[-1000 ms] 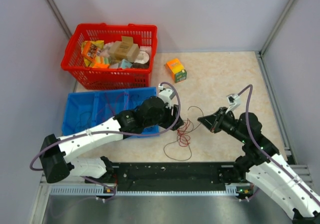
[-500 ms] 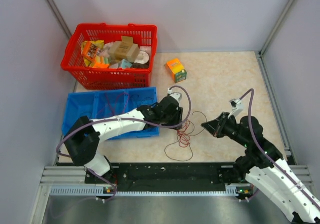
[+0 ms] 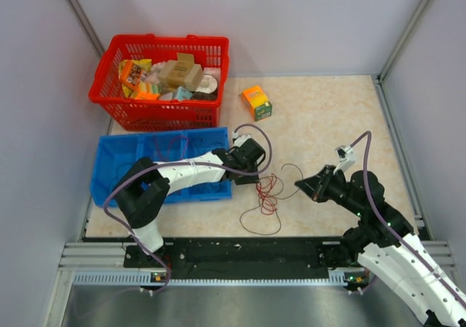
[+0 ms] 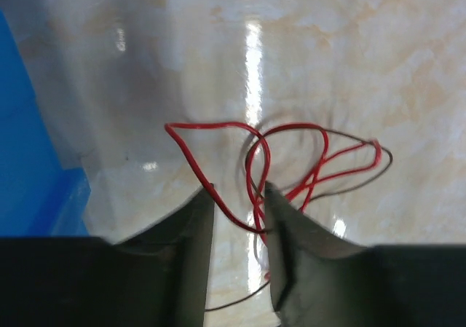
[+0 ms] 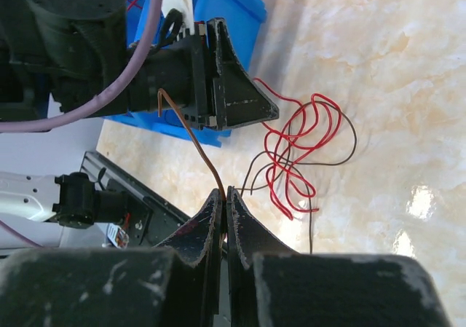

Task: Untangle the cables

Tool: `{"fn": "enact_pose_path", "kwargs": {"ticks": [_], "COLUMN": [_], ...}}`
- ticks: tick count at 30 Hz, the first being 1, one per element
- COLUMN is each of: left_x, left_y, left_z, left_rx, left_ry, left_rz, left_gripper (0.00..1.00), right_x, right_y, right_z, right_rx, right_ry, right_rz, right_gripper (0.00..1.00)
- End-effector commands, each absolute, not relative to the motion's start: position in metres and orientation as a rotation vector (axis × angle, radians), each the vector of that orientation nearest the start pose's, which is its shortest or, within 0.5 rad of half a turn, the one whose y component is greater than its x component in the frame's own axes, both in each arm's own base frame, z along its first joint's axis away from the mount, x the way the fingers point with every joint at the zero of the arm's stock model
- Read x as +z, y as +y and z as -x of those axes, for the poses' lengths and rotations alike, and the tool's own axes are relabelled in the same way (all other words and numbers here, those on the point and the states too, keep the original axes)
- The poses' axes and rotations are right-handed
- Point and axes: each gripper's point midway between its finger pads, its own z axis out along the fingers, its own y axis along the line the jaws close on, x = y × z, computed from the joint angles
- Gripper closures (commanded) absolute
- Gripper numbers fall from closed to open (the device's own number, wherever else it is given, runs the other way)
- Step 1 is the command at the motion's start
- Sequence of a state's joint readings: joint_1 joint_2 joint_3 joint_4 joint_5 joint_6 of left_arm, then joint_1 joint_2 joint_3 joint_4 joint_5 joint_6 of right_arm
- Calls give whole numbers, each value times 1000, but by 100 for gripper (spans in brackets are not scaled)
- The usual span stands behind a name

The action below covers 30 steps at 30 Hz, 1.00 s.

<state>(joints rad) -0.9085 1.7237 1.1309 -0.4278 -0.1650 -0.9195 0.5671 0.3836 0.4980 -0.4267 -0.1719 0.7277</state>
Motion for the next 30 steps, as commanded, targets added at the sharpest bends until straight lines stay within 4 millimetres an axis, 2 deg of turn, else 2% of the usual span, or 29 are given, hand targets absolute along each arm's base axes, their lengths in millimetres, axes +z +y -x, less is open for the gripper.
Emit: {"fn": "enact_pose_path", "kwargs": {"ticks": [1, 2, 3, 4, 5, 7, 10, 12, 14, 15, 16, 19, 22, 26, 30], "left_x": [71, 77, 87, 101, 123, 174, 273, 337, 390, 419, 437, 468, 490, 507, 514], "left_y": [-326, -323, -319, -313, -309, -303, -288, -272, -245, -225, -209, -174, -152, -120, -96], "left_z": [-275, -280, -283, -285, -286, -283, -264, -245, -223, -208, -198, -175, -159, -150, -146], "left_rx": [-470, -454, -443, -431, -451, -541, -726, -819, -855, -870, -864, -822, -790, -730, -669], "left_ry": [2572, 2552, 2522, 2486, 2434, 2312, 2046, 1828, 1643, 1552, 1499, 1459, 1432, 1389, 1370], "left_rz": [156, 143, 125, 117, 103, 39, -103, -194, -243, -242, -238, -252, -286, -231, -181], "left_gripper": [75, 83, 95, 100, 100, 100, 100, 100, 100, 100, 100, 100, 100, 100, 100], "right_x": [213, 213, 212, 211, 208, 199, 176, 172, 173, 174, 175, 184, 184, 153, 123], "right_y": [169, 167, 163, 159, 154, 134, 93, 83, 70, 63, 55, 27, -1, -17, -37], "right_z": [-165, -165, -165, -166, -167, -175, -184, -189, -196, -199, -201, -207, -214, -235, -242], "right_rx": [1017, 1008, 989, 963, 931, 824, 626, 589, 527, 485, 440, 312, 192, 173, 218], "right_ry": [1965, 1961, 1963, 1960, 1969, 1985, 1996, 1961, 1914, 1893, 1873, 1792, 1747, 1872, 1935], "right_rz": [-37, -42, -52, -69, -91, -225, -540, -643, -717, -740, -755, -833, -917, -995, -1101], "right_gripper": [100, 100, 100, 100, 100, 100, 100, 100, 100, 100, 100, 100, 100, 100, 100]}}
